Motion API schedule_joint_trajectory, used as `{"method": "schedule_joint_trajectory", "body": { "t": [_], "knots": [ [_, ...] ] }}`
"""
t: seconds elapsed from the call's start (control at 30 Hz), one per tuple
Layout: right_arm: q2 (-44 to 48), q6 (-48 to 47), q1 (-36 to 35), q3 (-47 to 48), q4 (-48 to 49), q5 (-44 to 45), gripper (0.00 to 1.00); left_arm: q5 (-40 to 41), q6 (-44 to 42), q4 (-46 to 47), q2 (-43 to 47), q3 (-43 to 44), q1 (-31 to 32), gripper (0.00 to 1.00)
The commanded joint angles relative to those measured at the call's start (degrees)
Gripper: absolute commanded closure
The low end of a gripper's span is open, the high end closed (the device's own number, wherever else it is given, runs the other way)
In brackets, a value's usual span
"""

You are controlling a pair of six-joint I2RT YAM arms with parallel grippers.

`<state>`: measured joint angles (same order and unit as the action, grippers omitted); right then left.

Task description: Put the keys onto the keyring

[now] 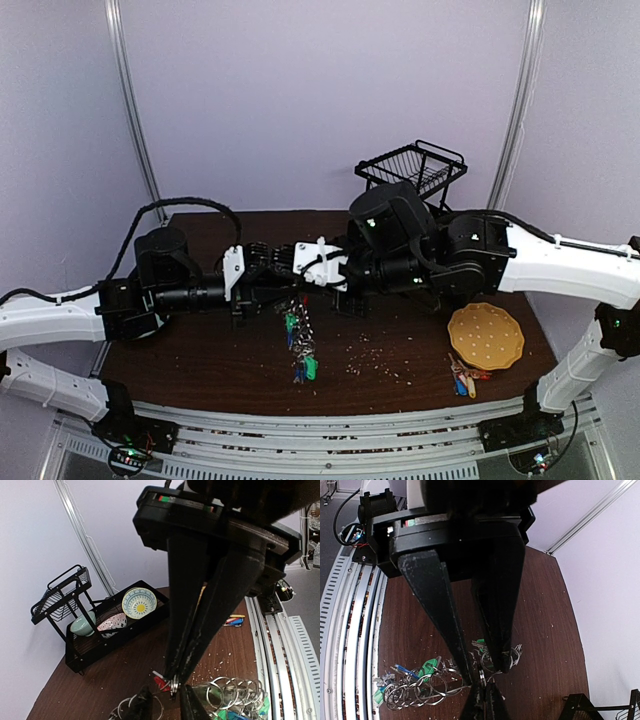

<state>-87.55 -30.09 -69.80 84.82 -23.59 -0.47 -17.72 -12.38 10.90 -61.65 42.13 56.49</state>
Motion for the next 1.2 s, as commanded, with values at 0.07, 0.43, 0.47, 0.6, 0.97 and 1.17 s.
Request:
{"method": "schedule_joint_trajectory", "body": {
  "t": [0.07,0.43,0.47,0.6,0.97,1.17],
  "knots": [
    [0.34,-0.17,-0.55,1.41,3.0,-0.64,1.0,0.83,-0.52,3.27,0.56,1.56,0.38,0.9],
    [0.94,0.23,-0.62,0.26,4.1,-0.91,1.0,0.47,1.03,5.26,1.0,0.4,0.38,1.0],
    [1.62,0.73,-0.34,-0.72,5.54,-1.03,0.94,0.71,2.07,7.13,1.52,-0.51,0.38,1.0],
    [5.45,3.06,3.55,-6.17,10.78,-9.38,0.78,-0.68,7.27,16.13,3.97,-5.24,0.38,1.0],
    [10.59,4.07,6.63,-17.2,22.81,-23.24,0.77,-4.23,15.18,24.81,3.0,-8.37,0.38,1.0],
    [9.91,2.99,6.69,-17.65,25.41,-21.93,0.78,-6.24,15.68,25.69,2.98,-8.62,0.38,1.0]
  ]
}}
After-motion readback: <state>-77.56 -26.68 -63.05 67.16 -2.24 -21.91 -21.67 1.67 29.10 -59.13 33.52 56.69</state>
